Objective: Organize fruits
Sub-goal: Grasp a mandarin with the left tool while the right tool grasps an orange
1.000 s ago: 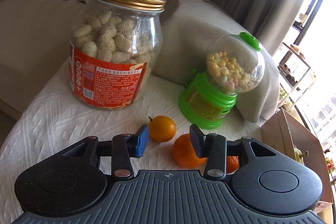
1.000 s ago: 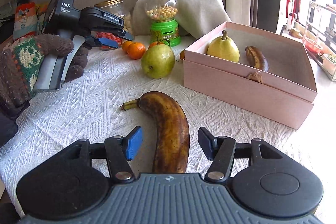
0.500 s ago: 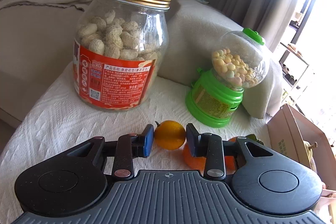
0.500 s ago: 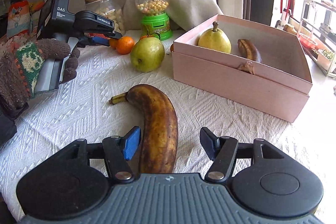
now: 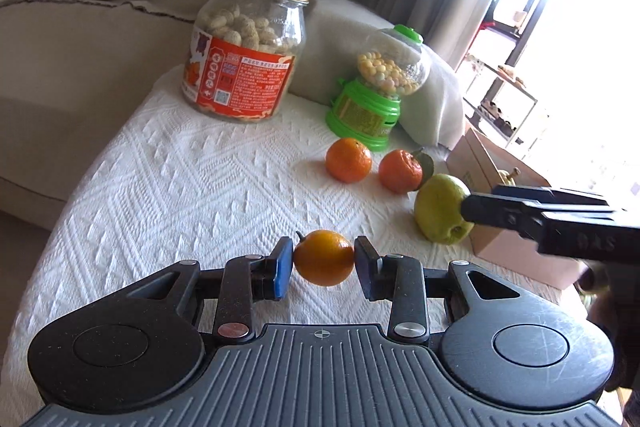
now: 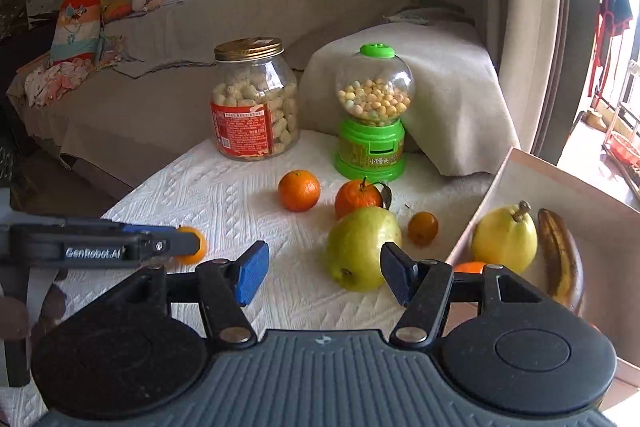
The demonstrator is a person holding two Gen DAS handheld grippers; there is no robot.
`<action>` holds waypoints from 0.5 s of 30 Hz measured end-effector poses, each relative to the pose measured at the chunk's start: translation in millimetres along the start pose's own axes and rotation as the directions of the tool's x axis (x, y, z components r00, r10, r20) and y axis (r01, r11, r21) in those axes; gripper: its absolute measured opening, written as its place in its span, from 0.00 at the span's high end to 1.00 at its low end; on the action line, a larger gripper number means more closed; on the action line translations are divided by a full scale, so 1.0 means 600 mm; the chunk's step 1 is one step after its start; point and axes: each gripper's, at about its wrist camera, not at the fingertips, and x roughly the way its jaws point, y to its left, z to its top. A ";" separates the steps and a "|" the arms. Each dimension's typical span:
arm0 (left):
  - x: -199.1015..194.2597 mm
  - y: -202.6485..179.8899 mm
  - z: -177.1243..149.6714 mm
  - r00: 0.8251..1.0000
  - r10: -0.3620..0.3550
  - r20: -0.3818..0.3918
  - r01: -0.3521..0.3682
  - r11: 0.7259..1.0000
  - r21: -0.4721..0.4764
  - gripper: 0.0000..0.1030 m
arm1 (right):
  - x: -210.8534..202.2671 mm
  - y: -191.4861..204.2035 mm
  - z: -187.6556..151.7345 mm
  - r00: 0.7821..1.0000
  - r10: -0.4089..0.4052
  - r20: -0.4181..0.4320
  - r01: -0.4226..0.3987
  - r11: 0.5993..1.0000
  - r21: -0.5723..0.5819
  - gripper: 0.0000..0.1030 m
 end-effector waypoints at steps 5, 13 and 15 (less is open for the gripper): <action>-0.027 0.003 -0.018 1.000 -0.027 -0.016 0.027 1.000 -0.003 0.63 | 0.122 0.024 0.066 0.995 0.030 -0.096 -0.026 0.999 0.038 0.40; -0.029 -0.003 -0.036 0.998 -0.045 -0.040 0.046 0.999 0.016 0.63 | 0.225 0.050 0.084 0.979 -0.041 -0.201 0.045 0.999 0.015 0.55; -0.027 -0.007 -0.038 0.998 -0.048 -0.047 0.049 0.999 0.023 0.63 | 0.222 0.057 0.081 0.978 -0.064 -0.200 0.060 0.998 -0.030 0.60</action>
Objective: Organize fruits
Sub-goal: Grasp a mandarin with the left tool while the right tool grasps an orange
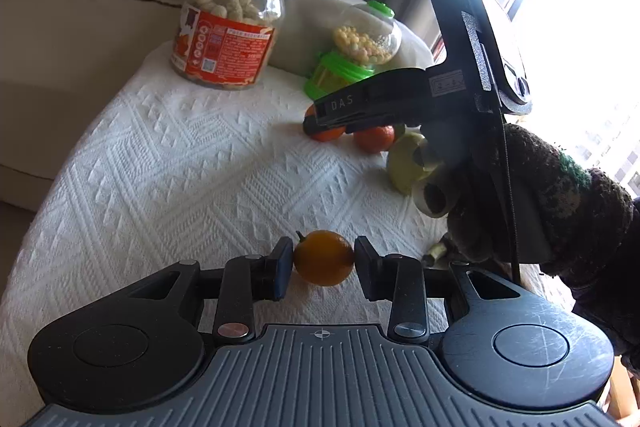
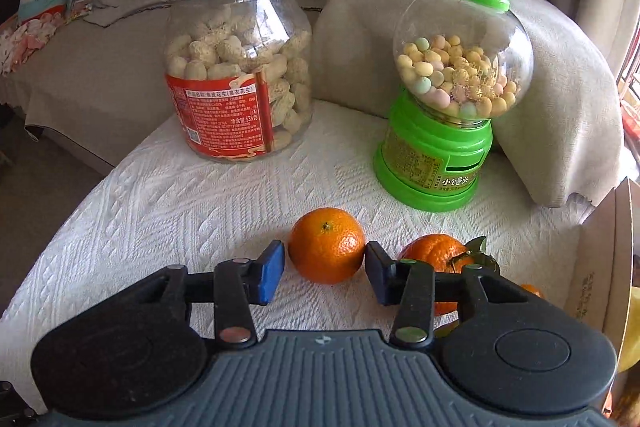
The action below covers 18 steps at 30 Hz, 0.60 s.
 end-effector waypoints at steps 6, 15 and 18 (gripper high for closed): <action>0.006 -0.029 -0.006 1.000 0.014 -0.016 -0.013 0.995 0.097 0.63 | -0.082 -0.028 -0.040 0.995 0.086 0.052 -0.089 0.995 0.041 0.60; 0.033 -0.105 -0.013 0.998 -0.007 -0.055 0.021 0.965 0.262 0.63 | -0.259 -0.099 -0.187 0.987 0.034 0.155 -0.046 0.996 0.075 0.60; 0.046 -0.141 -0.019 0.997 -0.011 -0.074 0.035 0.942 0.334 0.63 | -0.288 -0.123 -0.236 0.986 -0.061 0.156 0.046 0.994 0.097 0.60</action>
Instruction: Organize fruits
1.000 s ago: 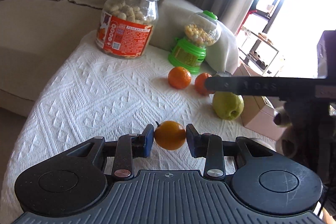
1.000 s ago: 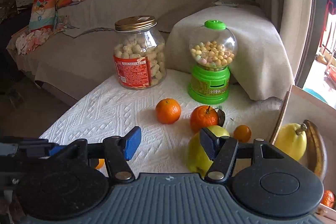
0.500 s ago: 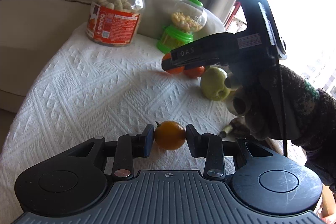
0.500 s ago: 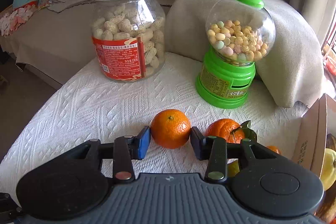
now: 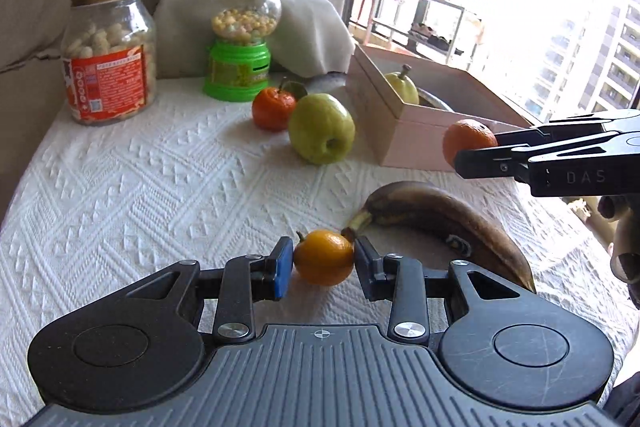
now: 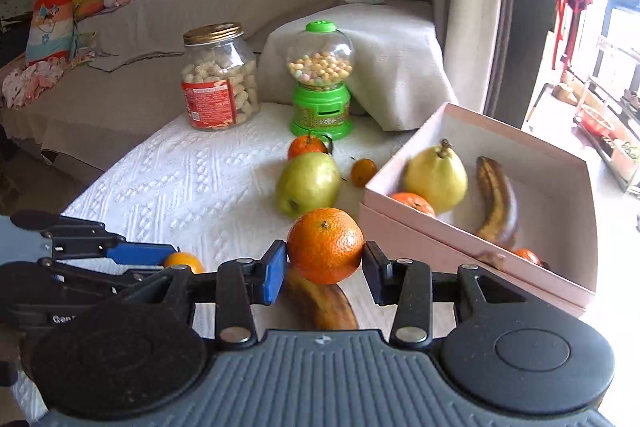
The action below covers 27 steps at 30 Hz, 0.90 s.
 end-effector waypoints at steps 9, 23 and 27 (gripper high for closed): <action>0.018 -0.072 0.006 0.999 0.016 -0.047 -0.008 0.987 0.163 0.63 | -0.009 -0.097 -0.107 0.975 -0.197 -0.101 0.208 0.971 0.118 0.60; 0.010 -0.088 0.010 0.987 -0.137 -0.087 0.144 0.987 0.076 0.61 | 0.006 -0.078 -0.138 0.983 -0.175 -0.061 0.183 0.969 0.168 0.23; 0.013 -0.093 0.011 0.983 -0.165 -0.083 0.171 0.983 0.066 0.60 | 0.006 -0.083 -0.142 0.980 -0.191 -0.058 0.198 0.962 0.188 0.15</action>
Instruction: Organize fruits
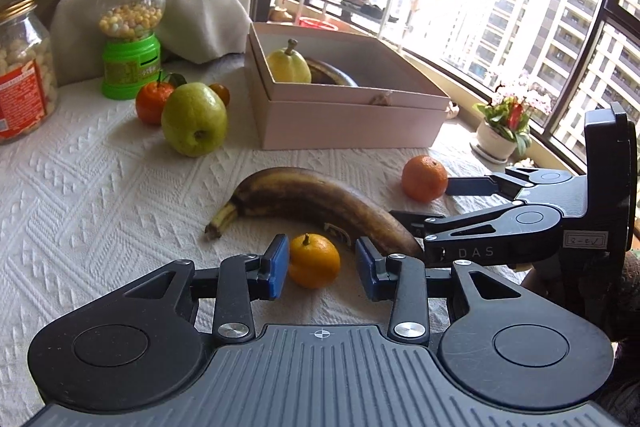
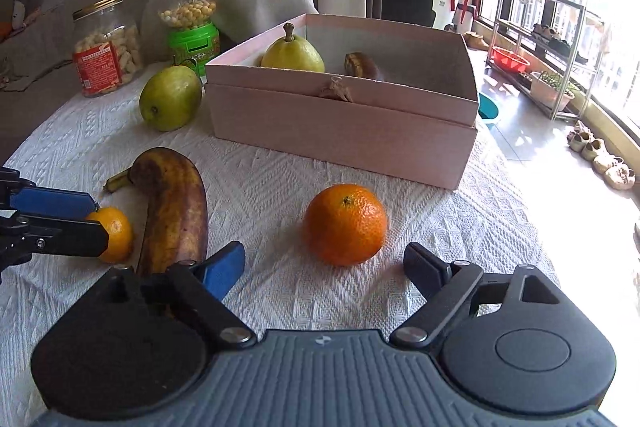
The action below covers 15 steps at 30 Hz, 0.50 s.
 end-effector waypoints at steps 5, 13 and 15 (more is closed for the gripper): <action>0.010 0.000 -0.004 0.999 -0.049 -0.018 0.048 0.999 -0.024 0.60 | 0.002 0.001 0.000 1.000 -0.007 0.000 0.007 1.000 0.001 0.13; 0.027 0.016 -0.012 0.997 -0.077 -0.029 0.073 0.988 -0.135 0.60 | 0.005 0.000 0.000 1.000 -0.009 -0.003 0.009 1.000 0.007 0.08; 0.025 0.018 -0.010 0.996 -0.089 -0.024 0.085 0.985 -0.150 0.60 | 0.005 0.000 0.000 1.000 -0.008 -0.004 0.008 1.000 0.006 0.08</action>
